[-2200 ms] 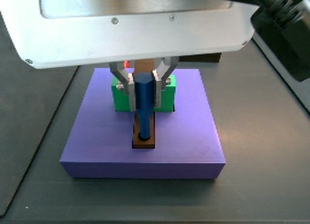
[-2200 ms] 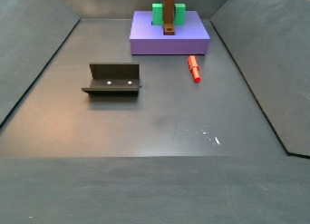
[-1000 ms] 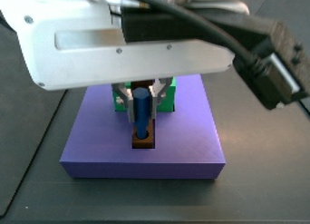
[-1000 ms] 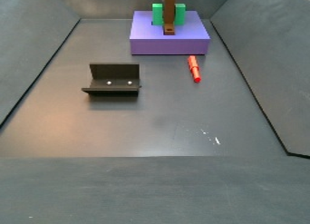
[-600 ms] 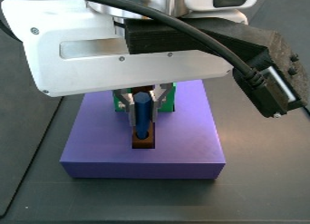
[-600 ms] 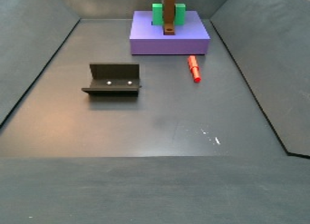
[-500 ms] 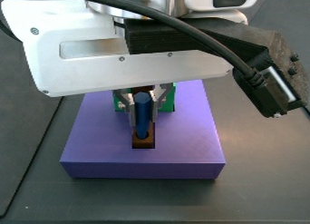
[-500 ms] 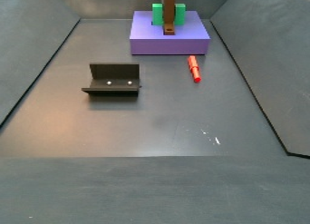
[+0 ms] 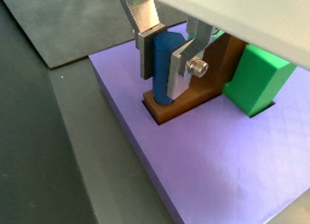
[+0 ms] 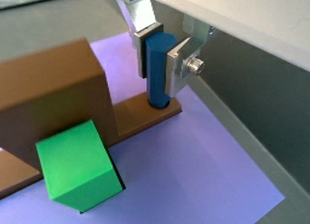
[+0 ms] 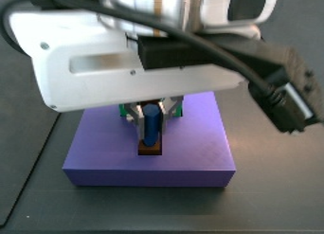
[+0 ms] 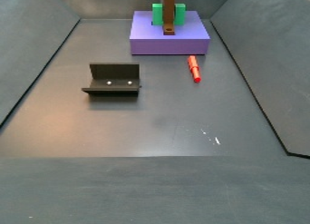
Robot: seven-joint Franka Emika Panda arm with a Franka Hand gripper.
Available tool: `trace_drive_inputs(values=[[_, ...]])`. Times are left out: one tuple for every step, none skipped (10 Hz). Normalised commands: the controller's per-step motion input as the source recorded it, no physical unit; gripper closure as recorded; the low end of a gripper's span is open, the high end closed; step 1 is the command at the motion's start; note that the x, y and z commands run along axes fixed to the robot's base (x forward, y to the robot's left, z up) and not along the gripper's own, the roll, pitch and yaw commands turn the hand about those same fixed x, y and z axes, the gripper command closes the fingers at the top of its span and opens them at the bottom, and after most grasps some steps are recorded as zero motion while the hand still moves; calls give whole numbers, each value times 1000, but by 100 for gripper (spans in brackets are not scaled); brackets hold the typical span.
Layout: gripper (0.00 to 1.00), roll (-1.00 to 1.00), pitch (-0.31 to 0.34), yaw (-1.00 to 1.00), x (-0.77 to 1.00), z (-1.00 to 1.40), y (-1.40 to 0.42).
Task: Pick up the blue object. Move up. Move to above the board. Insert the blue object.
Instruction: Insert the blue object.
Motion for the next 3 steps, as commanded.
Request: trace_drive_inputs(values=[[100,117,-14,0,0,-483,0],[100,126,-9,0,0,-449,0],[100,0,0,0,0,0,0]])
